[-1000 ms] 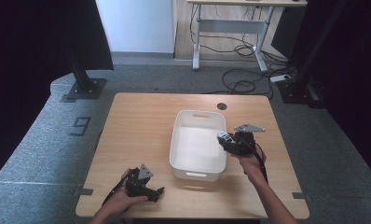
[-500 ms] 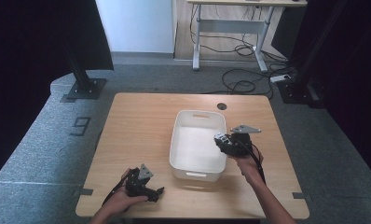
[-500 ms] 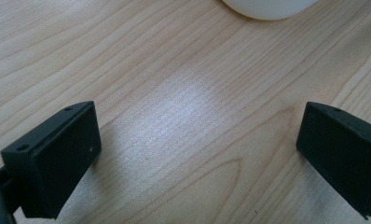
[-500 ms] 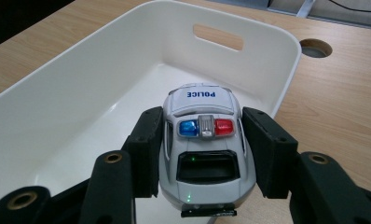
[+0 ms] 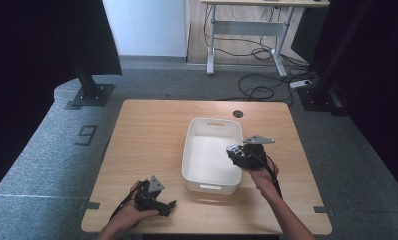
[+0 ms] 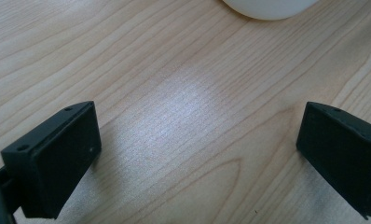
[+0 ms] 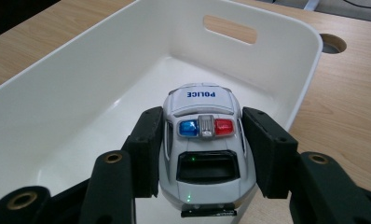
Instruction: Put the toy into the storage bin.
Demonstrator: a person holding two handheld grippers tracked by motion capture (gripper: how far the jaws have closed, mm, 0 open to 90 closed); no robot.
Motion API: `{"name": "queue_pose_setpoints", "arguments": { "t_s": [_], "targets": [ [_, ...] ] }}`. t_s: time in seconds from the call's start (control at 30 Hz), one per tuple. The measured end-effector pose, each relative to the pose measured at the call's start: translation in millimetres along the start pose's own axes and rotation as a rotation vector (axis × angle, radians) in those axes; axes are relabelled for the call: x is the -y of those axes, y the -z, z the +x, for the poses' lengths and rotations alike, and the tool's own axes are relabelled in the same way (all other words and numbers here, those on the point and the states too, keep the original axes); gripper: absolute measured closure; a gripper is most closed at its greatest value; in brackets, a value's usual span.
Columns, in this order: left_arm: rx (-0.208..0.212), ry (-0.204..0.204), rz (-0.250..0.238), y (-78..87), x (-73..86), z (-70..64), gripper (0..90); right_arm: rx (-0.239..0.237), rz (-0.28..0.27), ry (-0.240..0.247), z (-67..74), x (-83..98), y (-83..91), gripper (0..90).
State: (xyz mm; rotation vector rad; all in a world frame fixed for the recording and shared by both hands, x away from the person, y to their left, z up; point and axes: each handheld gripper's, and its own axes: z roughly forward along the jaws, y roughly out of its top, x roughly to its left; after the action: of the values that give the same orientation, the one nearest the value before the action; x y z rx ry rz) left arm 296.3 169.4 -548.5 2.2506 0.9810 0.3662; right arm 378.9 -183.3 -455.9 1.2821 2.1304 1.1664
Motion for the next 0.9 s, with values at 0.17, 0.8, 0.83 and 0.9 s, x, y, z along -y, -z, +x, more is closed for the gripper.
{"name": "queue_pose_setpoints", "arguments": {
  "t_s": [0.17, 0.8, 0.83, 0.9],
  "targets": [
    [0.0, 0.002, 0.001, 0.2, 0.2, -0.3, 0.0, -0.002, 0.007, 0.007, 5.0, -1.2, -6.2, 49.9],
    [-0.001, 0.002, 0.0, 0.6, 0.8, -0.5, 0.0, -0.027, 0.022, 0.026, 24.3, -7.8, -26.1, 50.0],
    [-0.001, 0.002, 0.001, 0.6, 0.8, -0.5, 0.0, -0.028, 0.024, 0.026, 25.4, -7.7, -26.7, 50.0],
    [-0.001, 0.002, 0.0, 0.6, 0.8, -0.5, 0.0, -0.029, 0.025, 0.027, 26.2, -7.5, -27.6, 50.0]
  ]
}}
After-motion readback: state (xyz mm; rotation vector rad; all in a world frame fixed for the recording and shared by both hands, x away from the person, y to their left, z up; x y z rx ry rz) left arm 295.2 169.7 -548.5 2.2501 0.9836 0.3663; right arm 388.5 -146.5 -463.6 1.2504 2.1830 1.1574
